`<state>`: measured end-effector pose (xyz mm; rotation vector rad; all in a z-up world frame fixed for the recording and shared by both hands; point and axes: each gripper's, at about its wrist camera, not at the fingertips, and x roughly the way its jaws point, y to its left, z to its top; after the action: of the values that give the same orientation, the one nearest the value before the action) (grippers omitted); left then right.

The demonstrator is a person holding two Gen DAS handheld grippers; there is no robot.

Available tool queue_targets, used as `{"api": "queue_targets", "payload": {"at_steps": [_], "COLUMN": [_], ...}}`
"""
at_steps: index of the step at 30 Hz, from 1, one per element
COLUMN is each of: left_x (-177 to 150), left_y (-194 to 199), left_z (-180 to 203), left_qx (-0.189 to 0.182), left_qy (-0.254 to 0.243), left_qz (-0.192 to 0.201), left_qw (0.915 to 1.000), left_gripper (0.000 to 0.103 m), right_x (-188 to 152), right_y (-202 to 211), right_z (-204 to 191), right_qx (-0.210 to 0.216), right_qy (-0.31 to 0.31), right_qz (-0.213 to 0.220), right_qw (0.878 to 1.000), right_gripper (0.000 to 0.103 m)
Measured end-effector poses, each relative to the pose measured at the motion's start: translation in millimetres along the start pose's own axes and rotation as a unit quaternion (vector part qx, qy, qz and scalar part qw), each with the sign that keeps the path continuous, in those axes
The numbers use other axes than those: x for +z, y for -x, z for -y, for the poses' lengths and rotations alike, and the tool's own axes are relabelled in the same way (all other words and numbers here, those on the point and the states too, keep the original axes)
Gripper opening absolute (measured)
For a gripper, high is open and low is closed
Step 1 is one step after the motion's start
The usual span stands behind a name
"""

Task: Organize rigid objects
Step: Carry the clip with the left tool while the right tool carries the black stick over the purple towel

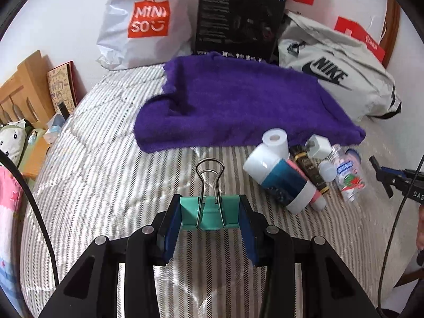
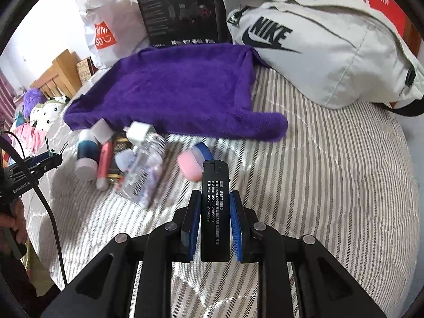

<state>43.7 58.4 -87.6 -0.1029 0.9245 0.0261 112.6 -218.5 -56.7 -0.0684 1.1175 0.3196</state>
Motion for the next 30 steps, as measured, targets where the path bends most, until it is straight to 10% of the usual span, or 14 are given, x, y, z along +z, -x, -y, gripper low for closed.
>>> {"api": "queue_targets", "payload": {"at_steps": [30], "left_x": [155.9], "left_y": [-23.8], "left_z": [24.7], "left_qx": [-0.042], "left_qy": [-0.021], "left_qz": [0.044], "left_qw": [0.9979], "left_gripper": [0.039], "right_x": [140.8], "right_y": [-26.0], "right_z": [-6.0], "right_qx": [0.006], "right_qy": [0.019], "right_qz": [0.031], "right_qw": [0.999], "right_gripper": [0.021]}}
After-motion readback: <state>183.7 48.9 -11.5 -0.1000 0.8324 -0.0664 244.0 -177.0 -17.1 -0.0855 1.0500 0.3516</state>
